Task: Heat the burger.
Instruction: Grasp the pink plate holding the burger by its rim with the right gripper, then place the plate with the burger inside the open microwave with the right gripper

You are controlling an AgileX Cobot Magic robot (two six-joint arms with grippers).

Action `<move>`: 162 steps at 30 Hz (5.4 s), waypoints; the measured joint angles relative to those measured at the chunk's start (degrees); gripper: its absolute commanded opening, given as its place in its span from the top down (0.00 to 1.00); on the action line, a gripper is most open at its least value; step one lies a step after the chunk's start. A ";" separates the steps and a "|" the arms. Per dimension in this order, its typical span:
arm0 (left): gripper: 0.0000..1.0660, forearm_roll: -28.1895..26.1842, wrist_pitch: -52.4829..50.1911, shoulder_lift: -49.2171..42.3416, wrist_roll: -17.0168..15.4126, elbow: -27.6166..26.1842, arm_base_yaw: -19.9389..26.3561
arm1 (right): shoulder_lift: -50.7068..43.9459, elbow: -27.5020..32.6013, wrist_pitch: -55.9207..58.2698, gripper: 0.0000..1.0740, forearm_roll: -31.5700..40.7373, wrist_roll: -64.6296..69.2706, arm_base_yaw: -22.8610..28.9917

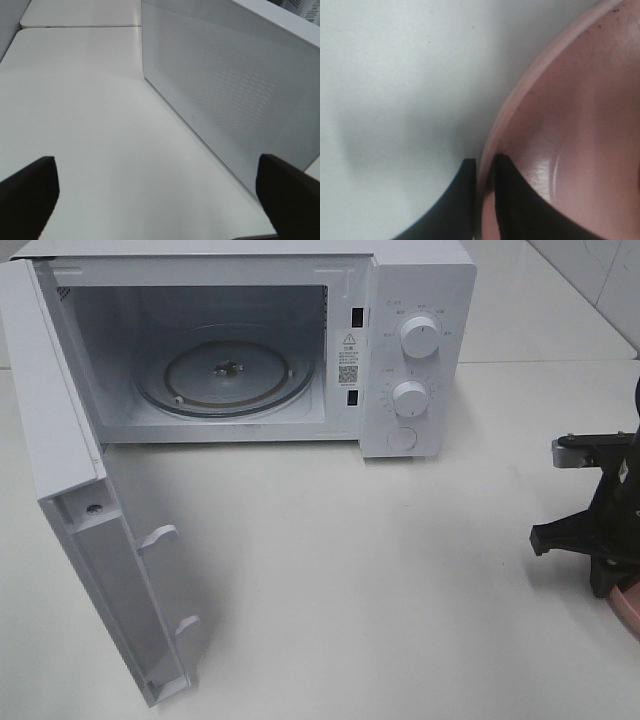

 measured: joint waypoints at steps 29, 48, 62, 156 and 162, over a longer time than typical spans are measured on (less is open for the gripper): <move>0.06 0.00 0.00 0.00 0.00 0.00 0.00 | -3.15 0.46 6.65 1.00 -12.72 13.92 9.74; 0.06 0.00 0.00 0.00 0.00 0.00 0.00 | -8.14 3.61 11.86 1.00 -16.67 18.33 18.51; 0.06 0.00 0.00 0.00 0.00 0.00 0.00 | -9.40 4.30 16.27 1.00 -19.42 20.17 24.41; 0.06 0.00 0.00 0.00 0.00 0.00 0.00 | -17.99 11.46 6.93 0.99 -40.97 7.62 47.56; 0.06 0.00 0.00 0.00 0.00 0.00 0.00 | -17.99 11.63 4.24 0.99 -41.02 3.09 47.56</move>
